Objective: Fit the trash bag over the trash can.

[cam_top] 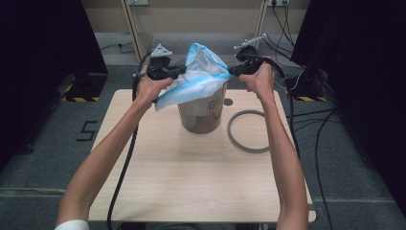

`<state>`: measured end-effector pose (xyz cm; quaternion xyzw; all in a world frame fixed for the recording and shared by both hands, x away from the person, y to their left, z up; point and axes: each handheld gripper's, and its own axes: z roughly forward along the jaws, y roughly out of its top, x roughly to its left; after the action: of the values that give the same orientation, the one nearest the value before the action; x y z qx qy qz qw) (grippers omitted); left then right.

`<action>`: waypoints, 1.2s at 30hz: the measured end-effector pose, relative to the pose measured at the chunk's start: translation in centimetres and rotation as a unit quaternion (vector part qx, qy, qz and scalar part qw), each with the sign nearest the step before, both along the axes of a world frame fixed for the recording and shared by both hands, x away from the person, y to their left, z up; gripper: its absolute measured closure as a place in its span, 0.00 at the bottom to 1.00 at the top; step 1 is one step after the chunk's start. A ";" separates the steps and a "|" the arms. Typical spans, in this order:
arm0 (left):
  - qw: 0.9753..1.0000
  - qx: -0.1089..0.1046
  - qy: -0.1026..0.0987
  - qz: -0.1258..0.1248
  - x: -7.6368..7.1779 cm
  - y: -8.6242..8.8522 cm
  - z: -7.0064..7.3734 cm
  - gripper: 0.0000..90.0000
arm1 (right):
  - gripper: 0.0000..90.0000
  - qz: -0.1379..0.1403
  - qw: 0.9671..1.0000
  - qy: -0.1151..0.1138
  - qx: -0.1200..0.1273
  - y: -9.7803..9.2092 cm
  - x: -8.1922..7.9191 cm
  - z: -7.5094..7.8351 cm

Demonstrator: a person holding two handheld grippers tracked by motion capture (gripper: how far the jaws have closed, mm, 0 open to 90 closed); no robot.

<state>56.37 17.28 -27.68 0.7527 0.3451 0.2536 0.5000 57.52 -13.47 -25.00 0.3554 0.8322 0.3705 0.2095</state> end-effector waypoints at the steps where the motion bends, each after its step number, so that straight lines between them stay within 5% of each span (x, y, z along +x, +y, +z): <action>1: 1.000 0.005 -0.001 0.007 0.2 0.5 -0.1 0.95 | 1.00 -0.010 1.000 0.000 0.001 -0.6 0.1 -0.1; 7: 0.999 0.002 0.015 0.039 1.9 3.3 -0.8 0.93 | 1.00 -0.037 0.999 0.002 0.019 -3.1 1.6 -1.1; 10: 0.999 0.000 0.019 0.040 2.0 3.6 -0.9 0.92 | 0.88 -0.038 0.999 0.000 0.020 -2.9 1.7 -1.4; 12: 0.999 0.001 0.021 0.030 1.8 3.4 -0.8 0.91 | 0.67 -0.050 0.998 -0.007 0.038 -2.3 1.0 -0.6; 13: 0.999 0.001 0.021 0.030 1.8 3.4 -0.8 0.91 | 0.67 -0.050 0.998 -0.007 0.038 -2.3 1.0 -0.6; 15: 1.000 0.003 0.020 0.023 1.3 3.1 -0.5 0.91 | 0.58 -0.029 0.996 -0.023 0.077 -1.4 -0.5 1.4; 19: 1.000 0.006 0.018 0.018 0.9 2.7 -0.2 0.91 | 0.50 0.007 0.995 -0.027 0.092 0.6 -2.3 3.1; 23: 1.000 0.006 0.019 0.017 0.6 2.8 0.0 0.90 | 0.42 0.043 0.993 -0.007 0.110 2.8 -3.2 3.0; 27: 1.000 0.002 0.020 0.015 0.5 3.0 0.2 0.89 | 0.37 0.055 0.994 0.010 0.094 4.1 -3.1 1.9; 28: 1.000 0.002 0.020 0.015 0.5 3.0 0.2 0.89 | 0.37 0.055 0.994 0.010 0.094 4.1 -3.1 1.9; 31: 1.000 -0.001 0.024 0.015 0.6 3.4 0.1 0.89 | 0.69 0.083 0.994 0.022 0.068 4.5 -2.9 0.6; 32: 1.000 -0.001 0.024 0.015 0.6 3.4 0.1 0.89 | 0.69 0.083 0.994 0.022 0.068 4.5 -2.9 0.6; 33: 0.999 -0.005 0.026 0.018 0.7 3.6 0.0 0.89 | 0.89 0.106 0.993 0.013 0.045 4.4 -3.1 0.3; 36: 0.999 -0.006 0.028 0.022 0.8 3.8 -0.1 0.90 | 0.99 0.116 0.992 0.013 0.036 4.0 -3.5 0.1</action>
<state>57.19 21.13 -27.81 0.7485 0.3774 0.2410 0.4890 54.07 -9.49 -24.86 0.2685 0.8565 0.4175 0.1412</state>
